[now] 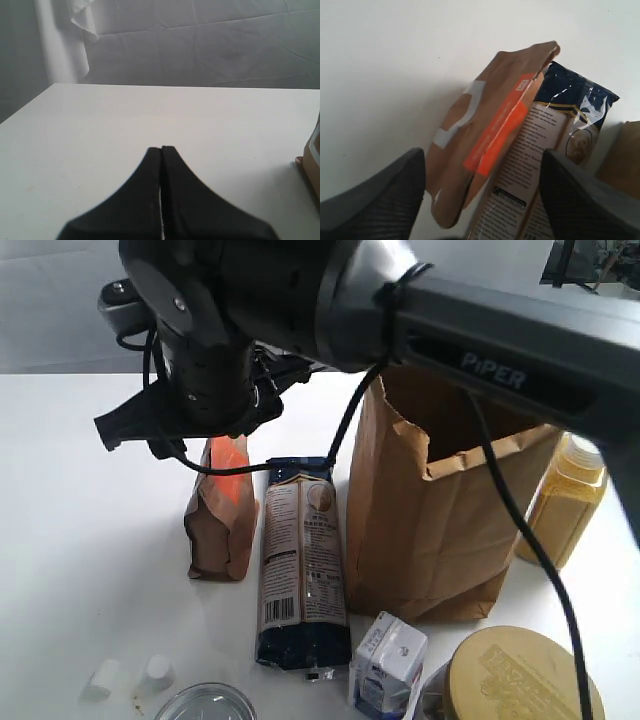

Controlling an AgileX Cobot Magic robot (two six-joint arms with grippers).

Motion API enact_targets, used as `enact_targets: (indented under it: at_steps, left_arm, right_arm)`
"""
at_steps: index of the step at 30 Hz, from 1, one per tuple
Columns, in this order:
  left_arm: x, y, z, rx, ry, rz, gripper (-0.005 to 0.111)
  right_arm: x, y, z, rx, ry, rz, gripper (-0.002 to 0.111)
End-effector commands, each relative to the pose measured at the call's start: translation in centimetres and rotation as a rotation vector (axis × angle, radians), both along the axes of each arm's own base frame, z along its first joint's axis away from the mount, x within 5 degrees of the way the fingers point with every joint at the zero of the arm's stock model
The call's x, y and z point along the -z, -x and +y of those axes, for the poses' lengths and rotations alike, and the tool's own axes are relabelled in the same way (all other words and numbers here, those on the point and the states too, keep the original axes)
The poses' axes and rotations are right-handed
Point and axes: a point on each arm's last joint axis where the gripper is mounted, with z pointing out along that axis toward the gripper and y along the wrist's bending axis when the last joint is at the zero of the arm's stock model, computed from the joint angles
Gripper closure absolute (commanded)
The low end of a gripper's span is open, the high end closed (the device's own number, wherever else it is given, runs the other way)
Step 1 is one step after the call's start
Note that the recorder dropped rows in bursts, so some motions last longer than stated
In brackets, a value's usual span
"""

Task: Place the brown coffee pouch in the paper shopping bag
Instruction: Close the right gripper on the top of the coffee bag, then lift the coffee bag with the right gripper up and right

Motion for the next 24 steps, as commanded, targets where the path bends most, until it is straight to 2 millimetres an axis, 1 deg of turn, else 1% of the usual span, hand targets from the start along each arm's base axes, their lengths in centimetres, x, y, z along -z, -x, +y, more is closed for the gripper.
enact_targets:
  at_steps: [1, 6, 8, 9, 11, 13, 14, 16, 19, 23, 24]
  left_arm:
    - [0.1, 0.0, 0.0, -0.004, -0.002, -0.004, 0.107]
    - [0.1, 0.0, 0.0, -0.004, -0.002, -0.004, 0.107]
    - [0.1, 0.0, 0.0, -0.004, -0.002, -0.004, 0.107]
    - [0.1, 0.0, 0.0, -0.004, -0.002, -0.004, 0.107]
    - [0.1, 0.0, 0.0, -0.004, -0.002, -0.004, 0.107]
    - [0.1, 0.0, 0.0, -0.004, -0.002, -0.004, 0.107]
    - [0.1, 0.0, 0.0, -0.004, -0.002, -0.004, 0.107]
    - [0.1, 0.0, 0.0, -0.004, -0.002, -0.004, 0.107]
    - [0.1, 0.0, 0.0, -0.004, -0.002, -0.004, 0.107]
    - [0.1, 0.0, 0.0, -0.004, -0.002, -0.004, 0.107]
    - [0.1, 0.0, 0.0, -0.004, -0.002, -0.004, 0.107]
  right_arm:
    - [1.3, -1.2, 0.7, 0.028, -0.026, -0.022, 0.047]
    - [3.4, -2.4, 1.0, 0.066, -0.024, 0.008, 0.047]
    - [3.9, -2.5, 1.0, 0.073, -0.023, 0.032, 0.054]
    - [3.9, -2.4, 1.1, 0.074, -0.026, 0.040, 0.061]
    - [4.2, -2.4, 1.1, 0.074, -0.021, 0.042, 0.078]
    - [4.2, -2.4, 1.1, 0.066, -0.020, 0.038, 0.101]
    - [4.2, -2.4, 1.1, 0.061, -0.020, 0.036, 0.109]
    - [3.8, -2.4, 1.1, 0.059, -0.032, 0.032, 0.108]
    - [2.5, -2.2, 1.2, 0.046, -0.081, 0.012, 0.108]
    - [-0.4, -1.2, 1.2, 0.008, -0.172, -0.040, 0.108]
    - [-1.4, -0.7, 1.2, -0.005, -0.200, -0.047, 0.108]
